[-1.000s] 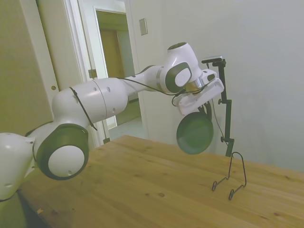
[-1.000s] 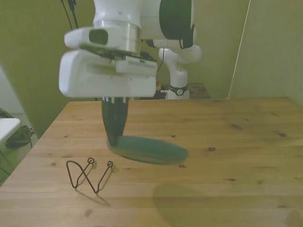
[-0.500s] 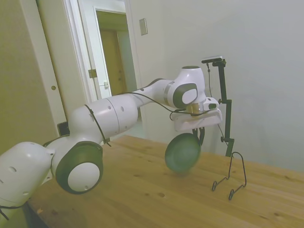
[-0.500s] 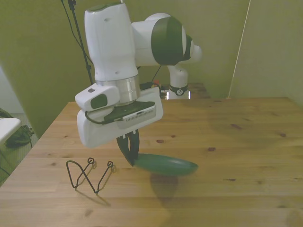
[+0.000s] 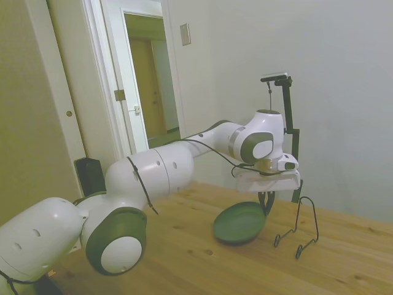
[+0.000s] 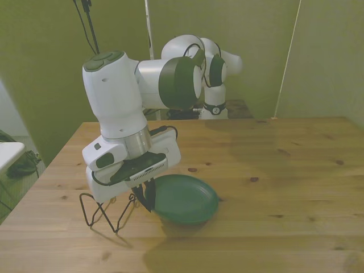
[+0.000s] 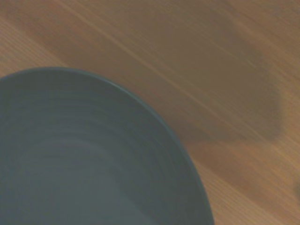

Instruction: Unload the plate

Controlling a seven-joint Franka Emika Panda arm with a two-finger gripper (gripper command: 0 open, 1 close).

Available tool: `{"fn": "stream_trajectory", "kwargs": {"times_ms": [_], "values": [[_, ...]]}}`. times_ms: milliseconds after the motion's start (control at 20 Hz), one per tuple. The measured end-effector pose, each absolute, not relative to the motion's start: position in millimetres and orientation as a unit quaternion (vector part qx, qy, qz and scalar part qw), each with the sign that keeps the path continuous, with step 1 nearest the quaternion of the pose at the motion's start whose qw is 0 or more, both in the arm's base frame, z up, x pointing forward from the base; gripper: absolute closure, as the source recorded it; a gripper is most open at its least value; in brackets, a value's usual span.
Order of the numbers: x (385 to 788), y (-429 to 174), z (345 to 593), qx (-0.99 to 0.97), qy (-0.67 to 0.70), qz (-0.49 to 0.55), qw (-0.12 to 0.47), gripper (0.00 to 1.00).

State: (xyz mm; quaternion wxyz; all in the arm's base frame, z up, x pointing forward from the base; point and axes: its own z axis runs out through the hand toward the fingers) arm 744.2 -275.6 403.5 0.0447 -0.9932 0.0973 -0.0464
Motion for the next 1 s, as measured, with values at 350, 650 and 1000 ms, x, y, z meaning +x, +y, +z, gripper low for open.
{"fn": "stream_trajectory", "kwargs": {"times_ms": [350,650,1000], "values": [[744.5,-275.3,403.9,-0.993,0.097,-0.048,0.044,0.0],[746.6,-270.4,422.2,-0.993,0.092,-0.067,0.038,0.0],[741.8,-232.8,515.3,-0.99,0.066,-0.121,0.02,0.0]]}}
